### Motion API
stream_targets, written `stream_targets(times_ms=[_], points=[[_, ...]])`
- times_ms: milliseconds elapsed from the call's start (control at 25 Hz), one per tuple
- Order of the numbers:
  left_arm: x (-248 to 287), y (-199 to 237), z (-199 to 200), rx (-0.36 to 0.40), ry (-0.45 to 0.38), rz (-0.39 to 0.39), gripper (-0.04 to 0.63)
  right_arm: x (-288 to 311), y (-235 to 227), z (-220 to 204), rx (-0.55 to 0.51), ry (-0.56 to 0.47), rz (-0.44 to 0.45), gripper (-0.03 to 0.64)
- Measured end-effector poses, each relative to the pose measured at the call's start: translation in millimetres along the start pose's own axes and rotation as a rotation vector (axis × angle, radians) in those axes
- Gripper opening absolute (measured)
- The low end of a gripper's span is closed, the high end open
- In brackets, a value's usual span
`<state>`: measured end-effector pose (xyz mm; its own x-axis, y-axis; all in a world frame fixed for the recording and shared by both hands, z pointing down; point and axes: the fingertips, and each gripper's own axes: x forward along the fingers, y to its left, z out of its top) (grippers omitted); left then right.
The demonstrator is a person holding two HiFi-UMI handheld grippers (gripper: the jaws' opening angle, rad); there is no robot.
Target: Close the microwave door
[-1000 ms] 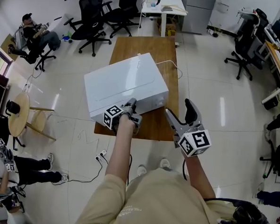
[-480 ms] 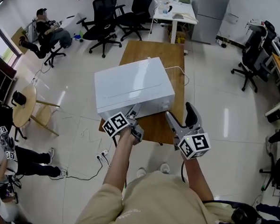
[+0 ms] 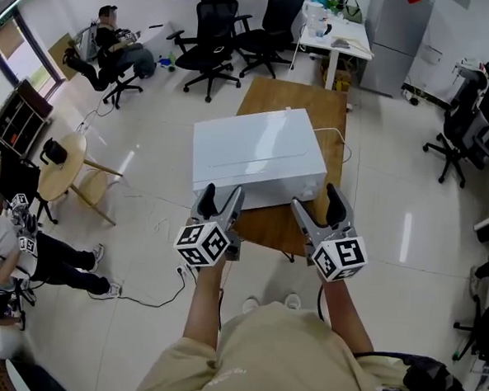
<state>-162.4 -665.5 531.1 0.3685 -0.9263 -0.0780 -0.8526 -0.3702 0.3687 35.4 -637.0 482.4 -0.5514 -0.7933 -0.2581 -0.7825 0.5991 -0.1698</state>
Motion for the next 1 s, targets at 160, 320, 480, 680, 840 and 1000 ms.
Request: stream_targets(times_ms=[160,320,480,680,840,1000], points=[[-24,0,18,0.242,-0.028,0.100,0.348,2,8,-2,-0.017,-0.001,0.024,0.387],[-48,2,27,0.435,-0.041,0.179,0.353,5,19,-8,-0.047,0.002,0.032,0.387],[-65,5,29,0.495,-0.057,0.210,0.357,7,29,-12,-0.062,0.001,0.037,0.387],[-78,11,26,0.464,-0.048,0.205,0.359,7,44,-12,-0.065,0.004,0.025,0.387],[-88,11,28,0.491,-0.055,0.192,0.359,3,53,-16,-0.066,0.003,0.010,0.387],[-106,20,39,0.494,-0.062,0.176,0.359,1,79,-21,-0.075,0.008,0.001,0.387]])
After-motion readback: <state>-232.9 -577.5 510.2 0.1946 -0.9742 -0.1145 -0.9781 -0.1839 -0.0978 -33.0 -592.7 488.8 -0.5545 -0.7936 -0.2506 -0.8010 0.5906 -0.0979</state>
